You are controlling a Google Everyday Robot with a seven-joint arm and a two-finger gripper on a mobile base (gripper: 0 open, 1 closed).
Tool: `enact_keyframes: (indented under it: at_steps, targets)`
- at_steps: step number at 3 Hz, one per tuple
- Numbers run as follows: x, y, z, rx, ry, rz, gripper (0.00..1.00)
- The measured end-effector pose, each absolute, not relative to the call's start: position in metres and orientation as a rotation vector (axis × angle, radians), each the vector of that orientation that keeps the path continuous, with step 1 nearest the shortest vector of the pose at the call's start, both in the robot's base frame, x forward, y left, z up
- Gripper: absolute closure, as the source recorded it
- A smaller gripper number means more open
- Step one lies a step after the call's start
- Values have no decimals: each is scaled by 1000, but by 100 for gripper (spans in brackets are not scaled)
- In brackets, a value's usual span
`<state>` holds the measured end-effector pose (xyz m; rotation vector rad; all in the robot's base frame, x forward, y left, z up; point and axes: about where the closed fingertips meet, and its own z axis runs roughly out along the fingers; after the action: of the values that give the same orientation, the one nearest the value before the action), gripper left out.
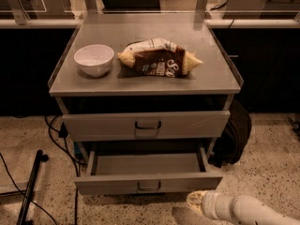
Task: Close middle drawer
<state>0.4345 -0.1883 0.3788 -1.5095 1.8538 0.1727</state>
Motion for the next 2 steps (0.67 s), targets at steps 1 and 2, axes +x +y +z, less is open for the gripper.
enact_keyframes:
  at_steps: [1,2]
  targets:
    - [451,-189,372,-1500,1838,140,100]
    - [473,-191,369,-1500,1827,105,100]
